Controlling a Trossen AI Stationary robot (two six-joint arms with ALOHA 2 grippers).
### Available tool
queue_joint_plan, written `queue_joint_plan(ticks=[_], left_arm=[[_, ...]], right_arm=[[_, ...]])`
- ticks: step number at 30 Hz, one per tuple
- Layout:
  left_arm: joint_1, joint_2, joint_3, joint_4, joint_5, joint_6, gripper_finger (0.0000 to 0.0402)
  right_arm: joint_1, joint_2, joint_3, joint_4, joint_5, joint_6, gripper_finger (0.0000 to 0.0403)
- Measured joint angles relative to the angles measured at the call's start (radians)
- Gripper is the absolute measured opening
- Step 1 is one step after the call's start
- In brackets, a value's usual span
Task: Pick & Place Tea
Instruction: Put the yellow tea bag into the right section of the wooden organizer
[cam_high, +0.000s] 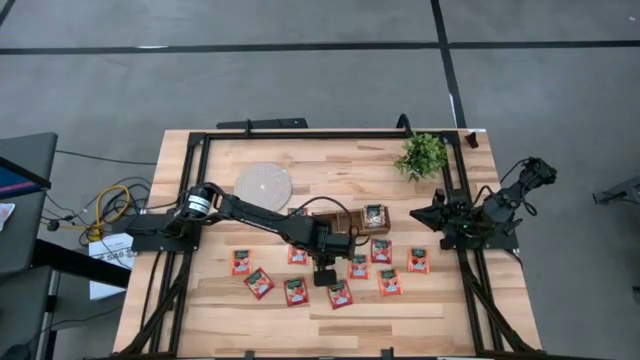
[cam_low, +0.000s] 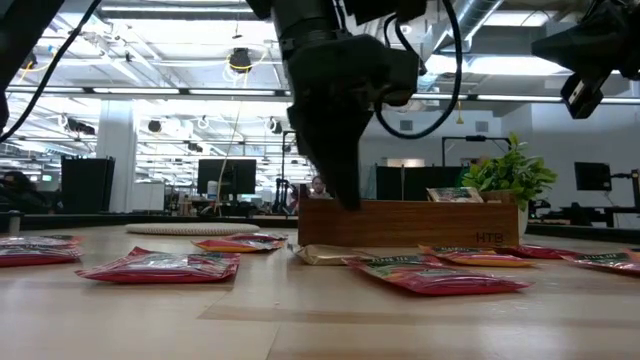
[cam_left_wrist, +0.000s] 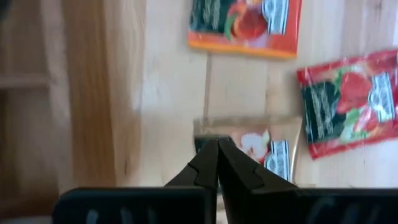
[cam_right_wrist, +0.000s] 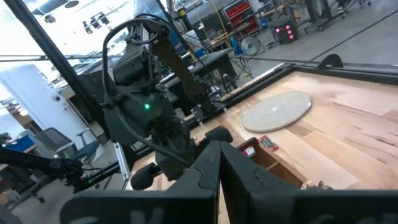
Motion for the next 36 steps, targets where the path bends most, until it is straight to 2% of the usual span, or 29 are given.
queue_joint_plan(ticks=[4, 13, 17, 29, 36], left_arm=[[0.0, 0.003, 0.0, -0.023, 0.012, -0.002, 0.0022], [-0.001, 0.007, 0.0, -0.029, 0.012, -0.027, 0.0115], [0.0, 0.01, -0.015, -0.029, 0.012, -0.031, 0.014], [0.006, 0.004, -0.13, 0.032, 0.016, -0.095, 0.0142], [0.006, 0.002, -0.138, 0.036, 0.014, -0.1, 0.0103]], right_arm=[[0.0, 0.0, 0.0, 0.0, 0.0, 0.0, 0.0], [0.0, 0.0, 0.0, 0.0, -0.003, 0.0, 0.0], [0.0, 0.0, 0.0, 0.0, -0.003, 0.0, 0.0], [0.0, 0.0, 0.0, 0.0, -0.003, 0.0, 0.0], [0.0, 0.0, 0.0, 0.0, -0.003, 0.0, 0.0]])
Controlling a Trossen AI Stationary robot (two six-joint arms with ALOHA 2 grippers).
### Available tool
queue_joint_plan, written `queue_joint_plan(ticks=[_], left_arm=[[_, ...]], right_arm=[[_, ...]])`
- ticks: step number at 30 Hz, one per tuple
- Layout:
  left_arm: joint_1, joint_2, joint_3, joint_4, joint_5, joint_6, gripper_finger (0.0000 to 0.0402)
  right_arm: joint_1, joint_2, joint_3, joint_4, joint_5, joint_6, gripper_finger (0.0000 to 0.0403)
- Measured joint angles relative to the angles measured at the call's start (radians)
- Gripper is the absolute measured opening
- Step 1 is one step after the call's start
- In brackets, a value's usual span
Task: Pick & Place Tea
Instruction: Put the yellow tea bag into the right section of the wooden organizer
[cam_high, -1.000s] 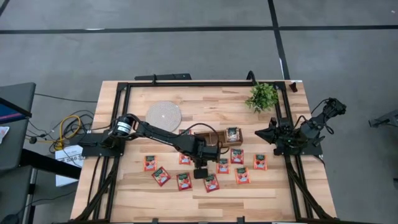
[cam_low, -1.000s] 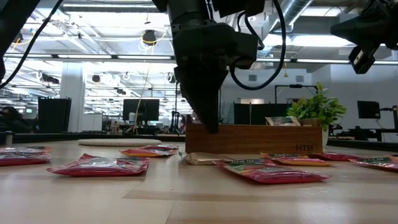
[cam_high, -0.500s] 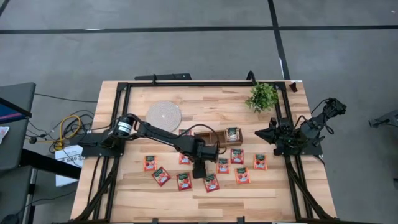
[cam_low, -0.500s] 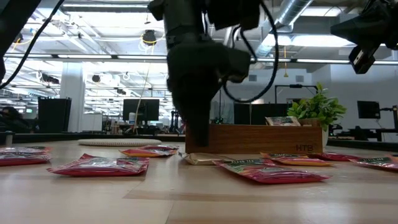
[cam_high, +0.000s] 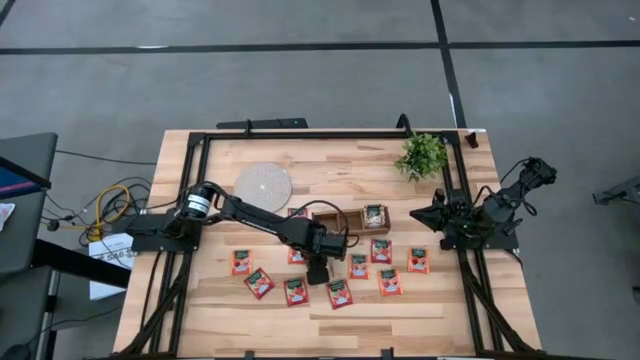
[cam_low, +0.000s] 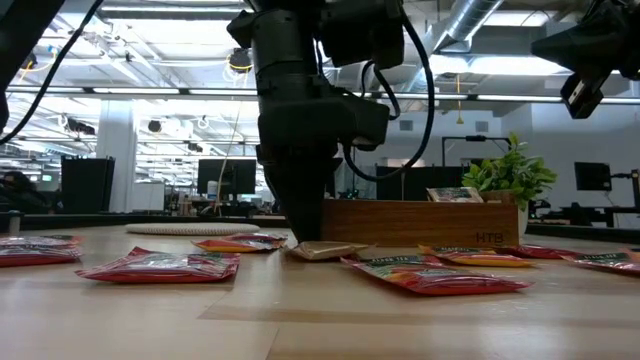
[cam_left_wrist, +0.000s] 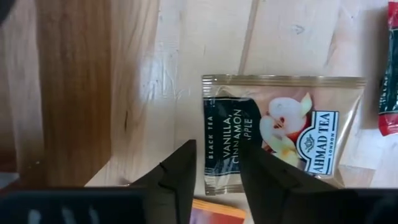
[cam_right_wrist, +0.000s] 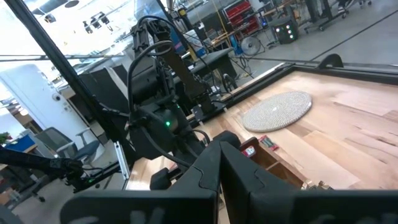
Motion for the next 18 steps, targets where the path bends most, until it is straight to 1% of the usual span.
queue_joint_plan(ticks=[8, 12, 18], left_arm=[[-0.001, 0.001, -0.001, 0.008, -0.002, -0.019, 0.0011], [-0.007, 0.002, -0.001, 0.01, 0.001, -0.019, 0.0002], [-0.018, -0.003, -0.003, 0.01, 0.003, -0.019, 0.0]], right_arm=[[0.0, 0.0, 0.0, 0.0, 0.0, 0.0, 0.0], [0.0, 0.0, 0.0, 0.0, 0.0, 0.0, 0.0], [0.0, 0.0, 0.0, 0.0, 0.0, 0.0, 0.0]])
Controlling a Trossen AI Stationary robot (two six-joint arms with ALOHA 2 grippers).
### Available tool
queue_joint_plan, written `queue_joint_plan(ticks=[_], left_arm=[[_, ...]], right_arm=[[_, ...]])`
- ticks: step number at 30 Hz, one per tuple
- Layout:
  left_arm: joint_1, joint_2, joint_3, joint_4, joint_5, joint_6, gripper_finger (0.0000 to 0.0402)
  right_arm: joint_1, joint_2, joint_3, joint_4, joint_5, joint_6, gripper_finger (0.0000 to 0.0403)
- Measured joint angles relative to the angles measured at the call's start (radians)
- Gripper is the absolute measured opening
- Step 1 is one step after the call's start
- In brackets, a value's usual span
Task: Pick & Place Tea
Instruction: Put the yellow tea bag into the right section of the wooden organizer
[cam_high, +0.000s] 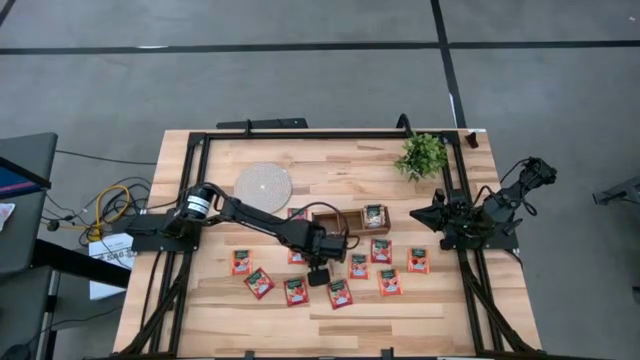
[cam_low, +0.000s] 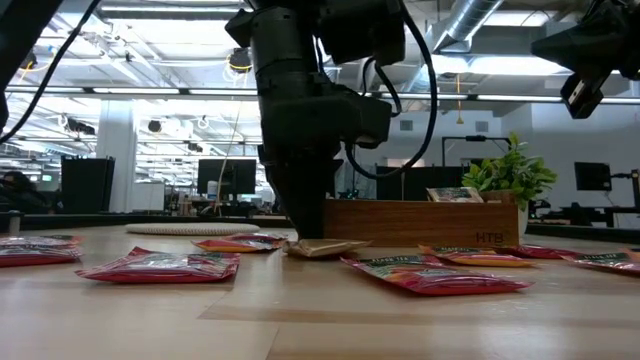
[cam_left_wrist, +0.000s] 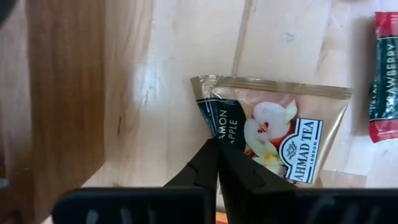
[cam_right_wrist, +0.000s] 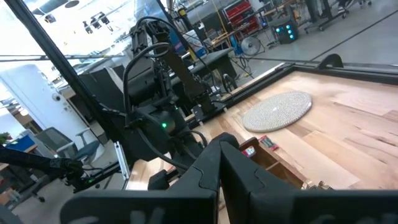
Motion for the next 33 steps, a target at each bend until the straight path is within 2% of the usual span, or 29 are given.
queue_joint_plan(ticks=[4, 9, 14, 19, 24, 28, 33], left_arm=[[-0.004, -0.032, -0.005, -0.014, 0.018, -0.002, 0.0], [-0.009, -0.114, -0.003, -0.021, -0.018, -0.018, 0.0], [-0.035, -0.188, 0.03, -0.029, -0.095, -0.022, 0.0], [-0.061, -0.209, 0.131, -0.014, -0.225, 0.056, 0.0], [-0.047, -0.203, 0.223, 0.044, -0.314, 0.215, 0.0], [0.004, -0.202, 0.246, 0.113, -0.337, 0.313, 0.0], [0.069, -0.202, 0.256, 0.121, -0.35, 0.363, 0.0]], right_arm=[[0.0, 0.0, 0.0, 0.0, 0.0, 0.0, 0.0], [0.0, 0.0, 0.0, 0.0, 0.0, 0.0, 0.0], [0.0, 0.001, 0.0, 0.001, -0.001, 0.043, 0.0], [0.0, 0.007, 0.0, 0.033, -0.079, 0.06, 0.0], [-0.003, 0.097, 0.0, 0.131, -0.076, 0.055, 0.0], [-0.003, 0.203, 0.0, 0.208, -0.076, 0.053, 0.0], [-0.018, 0.336, 0.006, 0.317, -0.076, 0.053, 0.0]])
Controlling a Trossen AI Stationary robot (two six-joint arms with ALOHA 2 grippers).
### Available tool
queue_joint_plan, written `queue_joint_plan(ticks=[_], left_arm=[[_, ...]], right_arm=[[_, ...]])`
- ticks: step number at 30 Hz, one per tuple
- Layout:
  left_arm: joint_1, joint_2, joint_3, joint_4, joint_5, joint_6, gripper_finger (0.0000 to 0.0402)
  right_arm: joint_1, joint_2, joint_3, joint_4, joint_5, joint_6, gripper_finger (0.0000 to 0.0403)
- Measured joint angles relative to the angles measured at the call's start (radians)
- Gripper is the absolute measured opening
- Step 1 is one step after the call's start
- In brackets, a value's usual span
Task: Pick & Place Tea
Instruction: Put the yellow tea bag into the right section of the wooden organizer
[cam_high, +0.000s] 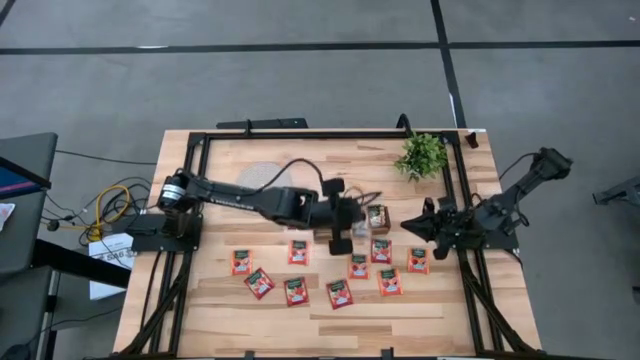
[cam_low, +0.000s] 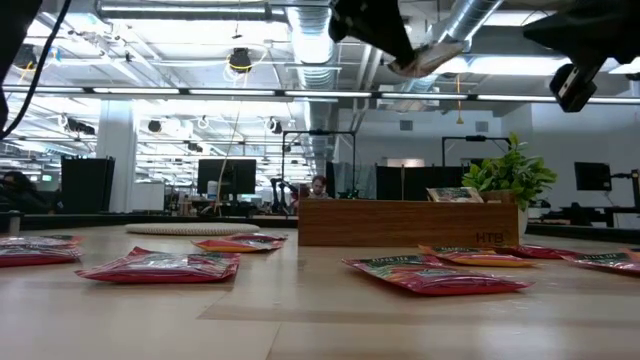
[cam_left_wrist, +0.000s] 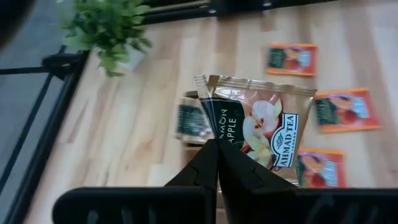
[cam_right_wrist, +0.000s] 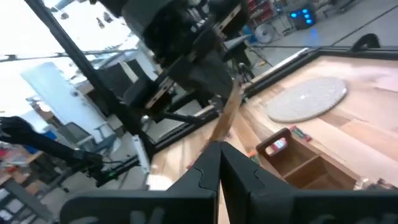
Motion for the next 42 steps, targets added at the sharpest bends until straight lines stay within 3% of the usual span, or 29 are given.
queue_joint_plan(ticks=[3, 7, 16, 22, 34, 42], left_arm=[[0.02, 0.0, 0.0, 0.0, -0.001, 0.005, 0.0], [0.024, 0.0, 0.0, 0.007, -0.003, 0.037, 0.0], [0.025, 0.0, 0.0, 0.006, -0.051, 0.098, 0.0], [0.029, 0.0, 0.0, 0.005, -0.116, 0.184, 0.0], [0.054, 0.0, 0.0, 0.005, -0.143, 0.233, 0.0], [0.055, 0.0, 0.0, 0.006, -0.144, 0.233, 0.0]], right_arm=[[-0.035, 0.071, 0.035, 0.01, -0.006, 0.005, 0.0], [-0.102, 0.161, 0.103, 0.02, -0.094, -0.002, 0.0016], [-0.271, 0.333, 0.195, 0.013, -0.138, -0.046, 0.0121], [-0.353, 0.409, 0.257, -0.037, -0.138, -0.055, 0.0164], [-0.459, 0.513, 0.419, -0.251, -0.14, -0.109, 0.0189], [-0.513, 0.539, 0.445, -0.251, -0.235, -0.132, 0.0183]])
